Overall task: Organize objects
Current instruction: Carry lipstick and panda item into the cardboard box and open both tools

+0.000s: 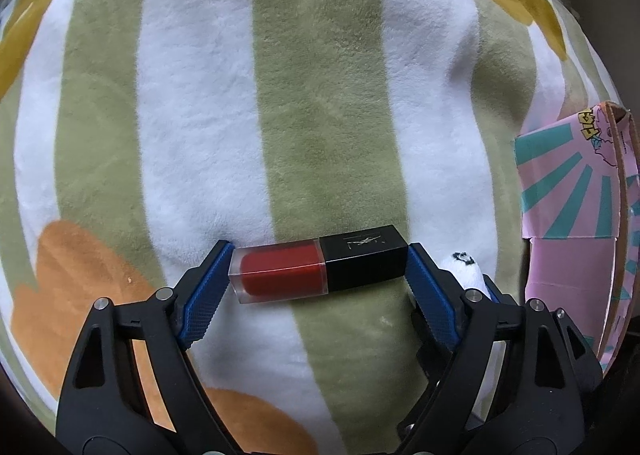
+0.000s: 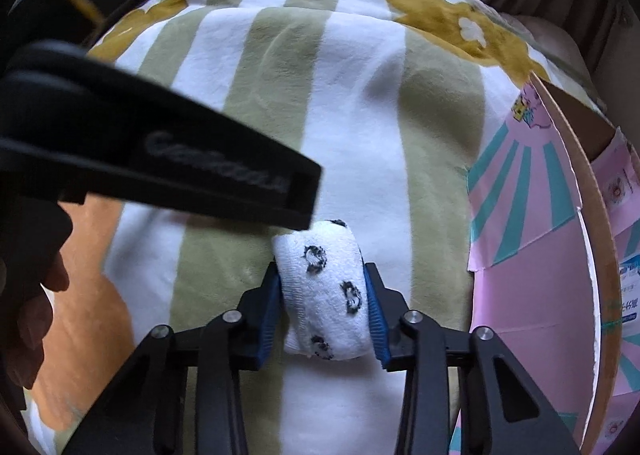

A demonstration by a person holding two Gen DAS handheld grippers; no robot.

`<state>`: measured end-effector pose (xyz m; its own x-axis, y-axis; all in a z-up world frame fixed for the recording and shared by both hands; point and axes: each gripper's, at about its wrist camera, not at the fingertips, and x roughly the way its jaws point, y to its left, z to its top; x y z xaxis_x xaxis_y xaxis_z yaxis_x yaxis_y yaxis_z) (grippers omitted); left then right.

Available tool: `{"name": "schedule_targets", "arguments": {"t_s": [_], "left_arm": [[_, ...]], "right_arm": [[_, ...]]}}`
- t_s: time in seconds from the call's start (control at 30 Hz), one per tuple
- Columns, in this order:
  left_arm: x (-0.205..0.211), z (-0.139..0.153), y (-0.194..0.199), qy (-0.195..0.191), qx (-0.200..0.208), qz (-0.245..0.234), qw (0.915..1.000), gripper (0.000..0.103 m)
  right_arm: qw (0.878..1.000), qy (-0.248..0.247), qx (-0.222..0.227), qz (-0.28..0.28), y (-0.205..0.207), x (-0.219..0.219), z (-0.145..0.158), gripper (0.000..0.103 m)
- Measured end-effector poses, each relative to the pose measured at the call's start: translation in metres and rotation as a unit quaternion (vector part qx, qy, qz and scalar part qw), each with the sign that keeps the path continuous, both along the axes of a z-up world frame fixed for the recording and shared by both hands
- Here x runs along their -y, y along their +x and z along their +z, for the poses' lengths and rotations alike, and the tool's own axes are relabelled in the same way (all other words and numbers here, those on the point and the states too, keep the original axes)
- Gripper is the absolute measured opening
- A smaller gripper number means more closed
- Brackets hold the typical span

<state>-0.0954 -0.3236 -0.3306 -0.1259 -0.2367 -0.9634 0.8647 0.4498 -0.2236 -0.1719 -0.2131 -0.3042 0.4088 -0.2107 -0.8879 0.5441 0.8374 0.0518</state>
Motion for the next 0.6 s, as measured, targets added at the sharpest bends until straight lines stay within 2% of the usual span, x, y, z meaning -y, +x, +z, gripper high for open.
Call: {"name": "schedule_targets", "arguments": {"t_s": [0.27,0.37,0.6], "left_arm": [[-0.012,0.032,0.001,-0.034,0.008,0.005,0.9994,0.084],[-0.022,0.052,0.002,-0.052,0.014,0.008,0.9985,0.084],[-0.060,0.120,0.020,-0.102,0.042,0.022,0.9936,0.084]], "right_arm": [[1.000,0.004,0.009,-0.011,-0.009,-0.005,0.025,0.034],[1.000,0.007,0.022,-0.018,-0.014,-0.006,0.045,0.034],[0.998,0.015,0.047,-0.027,-0.028,-0.006,0.103,0.034]]}}
